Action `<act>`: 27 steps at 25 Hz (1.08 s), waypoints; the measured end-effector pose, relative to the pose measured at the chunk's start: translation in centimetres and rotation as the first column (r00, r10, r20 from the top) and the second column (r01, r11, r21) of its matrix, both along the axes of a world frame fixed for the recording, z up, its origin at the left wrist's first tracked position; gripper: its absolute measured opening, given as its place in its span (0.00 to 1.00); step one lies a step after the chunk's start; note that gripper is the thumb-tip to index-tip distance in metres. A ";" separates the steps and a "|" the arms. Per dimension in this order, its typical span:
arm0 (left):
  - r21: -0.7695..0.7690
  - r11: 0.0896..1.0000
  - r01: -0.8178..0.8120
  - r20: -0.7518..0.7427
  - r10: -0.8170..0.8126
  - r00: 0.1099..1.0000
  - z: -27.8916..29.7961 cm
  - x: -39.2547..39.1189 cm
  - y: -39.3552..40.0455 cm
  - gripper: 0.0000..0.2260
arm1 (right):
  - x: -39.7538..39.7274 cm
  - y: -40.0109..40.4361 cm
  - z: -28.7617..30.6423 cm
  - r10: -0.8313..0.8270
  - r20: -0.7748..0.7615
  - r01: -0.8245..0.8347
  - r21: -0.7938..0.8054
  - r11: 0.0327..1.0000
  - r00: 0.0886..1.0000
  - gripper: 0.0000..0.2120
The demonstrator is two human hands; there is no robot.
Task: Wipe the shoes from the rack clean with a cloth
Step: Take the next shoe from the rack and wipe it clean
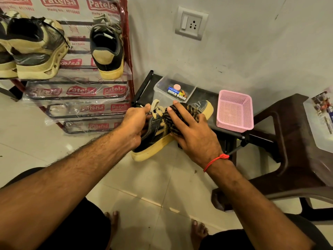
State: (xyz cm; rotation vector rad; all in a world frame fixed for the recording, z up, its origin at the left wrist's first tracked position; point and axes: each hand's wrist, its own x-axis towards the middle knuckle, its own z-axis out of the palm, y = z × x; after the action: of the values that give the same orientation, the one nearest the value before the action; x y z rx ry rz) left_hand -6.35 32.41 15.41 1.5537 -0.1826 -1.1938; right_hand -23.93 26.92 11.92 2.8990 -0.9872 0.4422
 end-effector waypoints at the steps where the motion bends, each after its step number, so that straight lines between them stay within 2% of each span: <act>1: -0.005 1.000 -0.005 0.004 0.005 1.000 0.0 0.1 0.0 0.11 | 0.3 0.2 -0.4 -0.010 0.008 0.010 0.001 1.000 1.000 0.36; 2: -0.010 1.000 -0.011 0.004 0.011 1.000 0.0 0.2 0.1 0.11 | 0.5 0.3 -0.7 -0.006 0.027 0.006 0.006 1.000 1.000 0.38; 4: -0.021 1.000 -0.018 -0.001 0.018 1.000 0.2 0.3 0.1 0.11 | 0.0 -0.7 -0.7 0.007 0.067 -0.008 0.005 1.000 0.998 0.35; 8: -0.051 0.999 -0.013 0.016 0.014 1.000 0.5 0.4 -0.1 0.11 | -1.3 -3.2 0.3 -0.126 0.243 0.112 0.073 0.991 0.962 0.30; 10: -0.066 0.998 -0.014 0.018 0.016 1.000 0.5 0.0 -0.2 0.11 | 0.5 -0.3 0.0 -0.021 0.299 0.000 0.070 0.998 0.954 0.31; 12: -0.078 0.996 -0.036 0.003 0.036 0.999 0.2 -0.2 -0.4 0.11 | 2.5 3.1 -0.7 0.153 0.256 -0.166 0.032 0.986 0.954 0.32; 14: -0.081 0.996 -0.031 -0.003 0.031 1.000 0.3 0.0 -0.2 0.12 | 2.0 2.4 -0.3 0.207 0.214 -0.203 -0.044 0.978 0.955 0.30; 17: -0.060 0.998 0.009 0.006 -0.009 1.000 0.6 0.4 0.0 0.12 | -1.3 -3.2 0.8 -0.017 0.289 0.027 -0.028 0.999 0.957 0.25; 19: -0.051 0.999 0.005 0.005 -0.005 1.000 0.6 0.3 0.0 0.12 | -1.2 -2.9 0.4 -0.093 0.363 0.077 0.058 0.995 0.927 0.26; 21: -0.049 0.998 -0.037 -0.025 0.036 0.999 0.6 -0.1 0.0 0.12 | 1.3 0.9 -0.6 0.034 0.349 -0.068 0.086 0.994 0.936 0.29; 23: -0.053 0.996 -0.074 -0.059 0.071 0.996 0.5 -0.1 -0.1 0.12 | 2.2 2.7 -0.8 0.195 0.262 -0.207 0.021 0.978 0.945 0.29; 24: -0.053 0.996 -0.075 -0.074 0.071 0.995 0.6 0.0 -0.1 0.11 | 1.7 1.6 -0.3 0.213 0.247 -0.215 -0.018 0.976 0.945 0.27; 25: -0.050 0.997 -0.063 -0.071 0.059 0.996 0.7 0.2 -0.1 0.11 | 0.7 -0.3 0.1 0.156 0.267 -0.152 -0.034 0.988 0.951 0.25; 27: -0.031 0.999 -0.034 -0.041 0.032 0.999 0.8 0.7 0.1 0.11 | -1.8 -4.0 0.9 -0.070 0.342 0.069 0.014 0.998 0.937 0.24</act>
State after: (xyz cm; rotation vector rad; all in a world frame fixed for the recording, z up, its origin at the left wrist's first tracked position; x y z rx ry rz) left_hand -5.68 32.48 16.23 1.4988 -0.1484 -1.1899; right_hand -25.76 22.91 12.82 2.8335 -1.1232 0.9664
